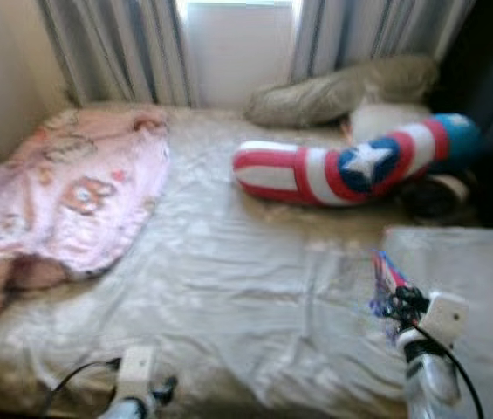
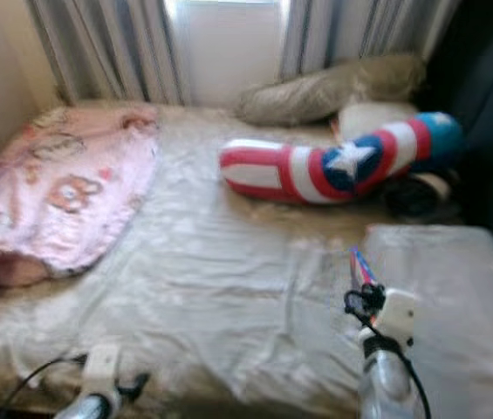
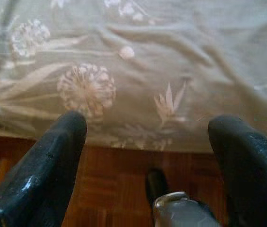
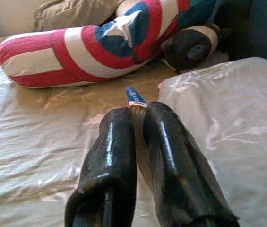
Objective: Clean up the room
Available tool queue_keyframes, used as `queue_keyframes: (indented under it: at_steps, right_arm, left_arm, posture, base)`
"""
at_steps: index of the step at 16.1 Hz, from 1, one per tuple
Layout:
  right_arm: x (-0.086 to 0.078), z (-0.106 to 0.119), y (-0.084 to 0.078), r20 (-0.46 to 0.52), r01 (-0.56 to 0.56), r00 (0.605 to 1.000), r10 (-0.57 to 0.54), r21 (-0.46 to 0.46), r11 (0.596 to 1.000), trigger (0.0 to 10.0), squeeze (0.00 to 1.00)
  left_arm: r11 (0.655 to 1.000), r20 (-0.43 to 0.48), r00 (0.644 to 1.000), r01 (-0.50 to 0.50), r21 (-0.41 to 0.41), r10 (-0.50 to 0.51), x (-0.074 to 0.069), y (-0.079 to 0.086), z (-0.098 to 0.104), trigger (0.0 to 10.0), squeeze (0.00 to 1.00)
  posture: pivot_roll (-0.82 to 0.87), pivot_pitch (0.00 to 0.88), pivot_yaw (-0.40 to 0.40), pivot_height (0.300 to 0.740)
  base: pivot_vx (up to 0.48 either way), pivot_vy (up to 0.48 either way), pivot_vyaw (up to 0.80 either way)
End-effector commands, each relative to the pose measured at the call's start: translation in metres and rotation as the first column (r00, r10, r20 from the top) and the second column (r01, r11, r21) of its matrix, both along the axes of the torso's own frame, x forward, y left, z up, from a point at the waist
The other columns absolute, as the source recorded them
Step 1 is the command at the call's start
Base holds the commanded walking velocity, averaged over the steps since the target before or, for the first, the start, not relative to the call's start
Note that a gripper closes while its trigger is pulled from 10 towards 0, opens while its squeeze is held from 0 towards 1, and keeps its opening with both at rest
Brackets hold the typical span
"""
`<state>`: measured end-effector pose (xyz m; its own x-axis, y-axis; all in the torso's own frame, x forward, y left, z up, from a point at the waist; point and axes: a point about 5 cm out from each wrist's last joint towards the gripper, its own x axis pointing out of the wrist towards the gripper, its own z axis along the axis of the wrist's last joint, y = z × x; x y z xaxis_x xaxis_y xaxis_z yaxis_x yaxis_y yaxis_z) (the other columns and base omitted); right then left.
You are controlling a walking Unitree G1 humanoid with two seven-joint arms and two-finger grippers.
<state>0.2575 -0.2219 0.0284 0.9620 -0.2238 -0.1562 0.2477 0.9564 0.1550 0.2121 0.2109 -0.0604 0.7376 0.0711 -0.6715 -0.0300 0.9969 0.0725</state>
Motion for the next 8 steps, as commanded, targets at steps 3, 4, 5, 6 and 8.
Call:
queue_keyframes:
  at_steps: [3, 4, 5, 6, 8]
  right_arm:
    - [0.0049, 0.0094, -0.0008, 0.046, -0.008, 0.999, 0.008, -0.009, 1.000, 10.0, 0.00]
    - [0.0049, 0.0093, -0.0006, 0.045, -0.009, 0.999, 0.009, -0.008, 1.000, 10.0, 0.00]
    - [0.0049, 0.0087, 0.0000, 0.043, -0.012, 0.999, 0.013, -0.006, 1.000, 10.0, 0.00]
    - [0.0049, 0.0082, 0.0009, 0.042, -0.021, 0.999, 0.021, -0.003, 1.000, 10.0, 0.00]
    - [0.0048, 0.0082, 0.0042, 0.046, -0.043, 0.998, 0.043, 0.004, 0.999, 10.0, 0.00]
  left_arm:
    - [1.000, 0.007, 1.000, -0.002, -0.020, 0.002, 0.0034, -0.0052, 0.0009, 10.0, 0.00]
    - [1.000, 0.009, 1.000, -0.003, -0.023, 0.004, 0.0034, -0.0054, 0.0010, 10.0, 0.00]
    - [1.000, 0.010, 1.000, -0.002, -0.026, 0.002, 0.0033, -0.0055, 0.0009, 10.0, 0.00]
    - [1.000, 0.009, 1.000, -0.003, -0.029, 0.003, 0.0032, -0.0055, 0.0008, 10.0, 0.00]
    - [0.999, 0.005, 1.000, -0.005, -0.032, 0.005, 0.0029, -0.0055, 0.0006, 10.0, 0.00]
  posture:
    - [-0.04, 0.000, -0.015, 0.740]
    - [-0.04, 0.000, -0.014, 0.740]
    - [-0.04, 0.000, -0.015, 0.740]
    - [-0.04, 0.000, -0.015, 0.740]
    - [-0.04, 0.000, -0.014, 0.740]
  base:
    - [0.000, 0.000, 0.00]
    - [0.000, 0.000, 0.00]
    - [0.000, 0.000, 0.00]
    - [0.000, 0.000, 0.00]
    - [0.000, 0.000, 0.00]
